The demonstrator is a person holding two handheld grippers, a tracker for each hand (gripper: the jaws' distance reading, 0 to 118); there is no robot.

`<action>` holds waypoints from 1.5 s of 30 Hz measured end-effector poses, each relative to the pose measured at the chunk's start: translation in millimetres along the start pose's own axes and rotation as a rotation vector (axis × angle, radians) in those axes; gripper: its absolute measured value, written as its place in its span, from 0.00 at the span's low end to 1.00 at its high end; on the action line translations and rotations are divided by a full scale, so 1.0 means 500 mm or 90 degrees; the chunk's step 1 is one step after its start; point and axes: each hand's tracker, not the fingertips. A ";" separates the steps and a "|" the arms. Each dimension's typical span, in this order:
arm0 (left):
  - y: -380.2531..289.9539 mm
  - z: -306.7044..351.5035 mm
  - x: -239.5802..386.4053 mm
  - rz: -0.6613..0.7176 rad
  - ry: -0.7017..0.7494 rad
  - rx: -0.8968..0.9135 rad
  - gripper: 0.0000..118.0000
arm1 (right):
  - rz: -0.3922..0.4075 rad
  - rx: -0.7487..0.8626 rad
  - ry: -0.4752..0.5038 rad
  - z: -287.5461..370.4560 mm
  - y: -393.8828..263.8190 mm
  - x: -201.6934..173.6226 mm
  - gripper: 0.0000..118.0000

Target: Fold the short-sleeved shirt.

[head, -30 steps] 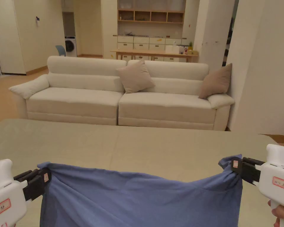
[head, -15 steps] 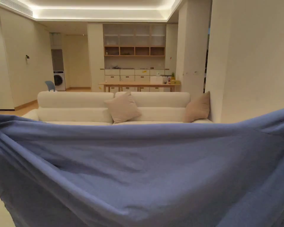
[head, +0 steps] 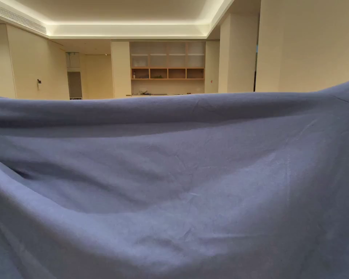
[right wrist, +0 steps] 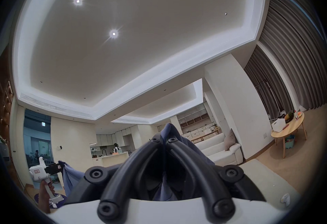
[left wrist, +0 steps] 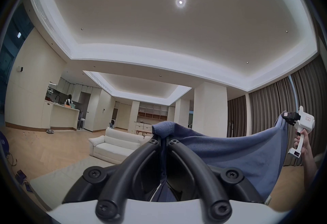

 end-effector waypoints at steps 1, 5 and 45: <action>-0.001 -0.007 -0.001 -0.001 0.003 0.000 0.02 | -0.003 -0.004 0.002 -0.010 -0.001 0.001 0.01; -0.014 -0.036 -0.004 -0.007 0.014 -0.007 0.02 | -0.002 -0.011 -0.002 -0.048 -0.013 0.009 0.01; -0.498 -1.090 -0.099 0.026 0.084 -0.214 0.02 | 0.039 -0.125 -0.159 -0.954 -0.396 0.329 0.01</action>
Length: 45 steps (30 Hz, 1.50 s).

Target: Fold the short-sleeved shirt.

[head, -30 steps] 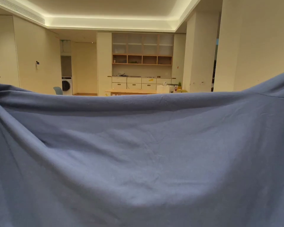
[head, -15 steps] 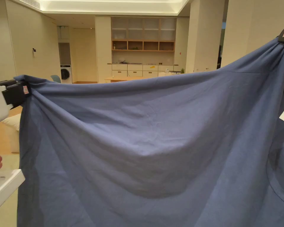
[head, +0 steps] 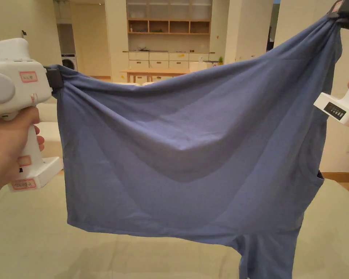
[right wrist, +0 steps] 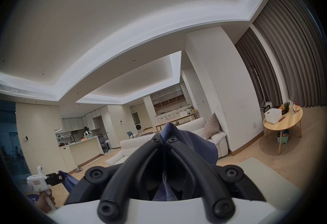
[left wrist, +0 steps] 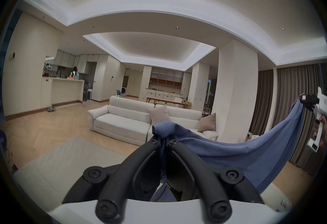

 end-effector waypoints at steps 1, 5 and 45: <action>-0.011 -0.007 -0.004 0.001 -0.002 -0.007 0.02 | -0.002 -0.003 0.007 0.001 -0.012 0.006 0.01; -0.092 -0.015 -0.012 -0.028 -0.001 -0.040 0.02 | -0.014 -0.034 0.024 0.027 -0.088 0.032 0.01; -0.861 0.861 -0.257 -0.034 0.010 -0.444 0.05 | -0.043 -0.545 -0.030 1.118 -0.792 0.201 0.01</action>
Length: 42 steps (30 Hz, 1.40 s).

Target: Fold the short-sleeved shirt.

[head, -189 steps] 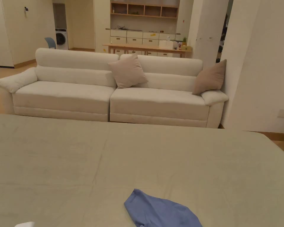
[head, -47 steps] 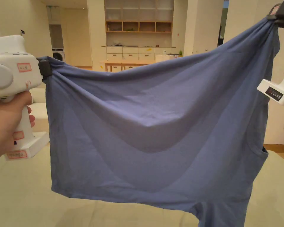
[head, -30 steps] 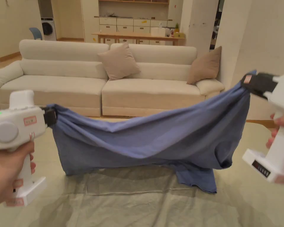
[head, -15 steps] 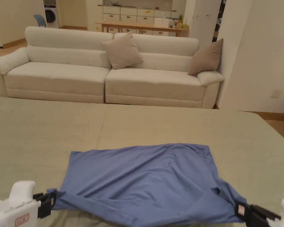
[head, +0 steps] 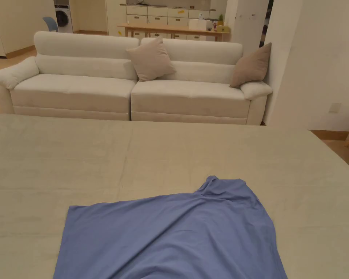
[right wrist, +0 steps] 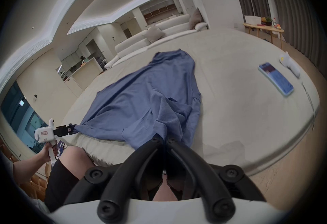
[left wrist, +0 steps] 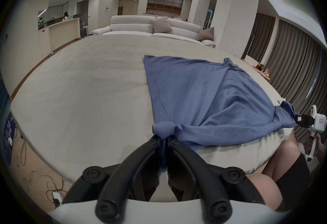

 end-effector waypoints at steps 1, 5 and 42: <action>-0.004 -0.002 0.001 -0.007 0.021 0.001 0.07 | 0.001 -0.003 -0.002 -0.006 -0.004 0.002 0.01; 0.002 0.004 -0.016 0.043 0.043 0.016 0.87 | 0.021 0.025 -0.067 -0.015 0.002 0.010 0.63; 0.093 -0.085 -0.036 0.145 0.122 -0.127 0.95 | 0.097 0.209 -0.180 0.195 0.081 -0.122 0.00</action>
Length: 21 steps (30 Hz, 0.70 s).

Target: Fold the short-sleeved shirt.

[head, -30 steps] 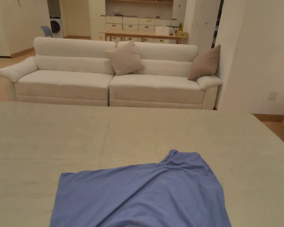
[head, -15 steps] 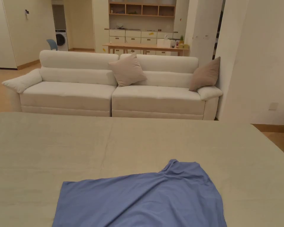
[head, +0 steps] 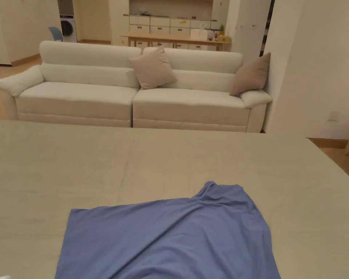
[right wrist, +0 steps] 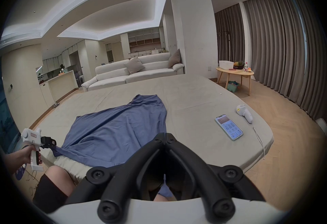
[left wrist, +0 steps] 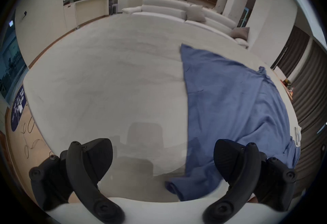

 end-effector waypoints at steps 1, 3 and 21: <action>-0.001 -0.010 0.001 0.000 -0.003 -0.025 0.90 | -0.004 -0.003 0.002 -0.002 -0.001 -0.002 0.00; -0.010 -0.001 0.007 0.020 -0.034 -0.040 0.29 | -0.007 -0.011 0.004 -0.005 -0.006 -0.009 0.00; -0.050 0.133 0.007 0.052 -0.102 0.052 0.02 | 0.017 -0.029 0.043 -0.046 0.010 -0.042 0.00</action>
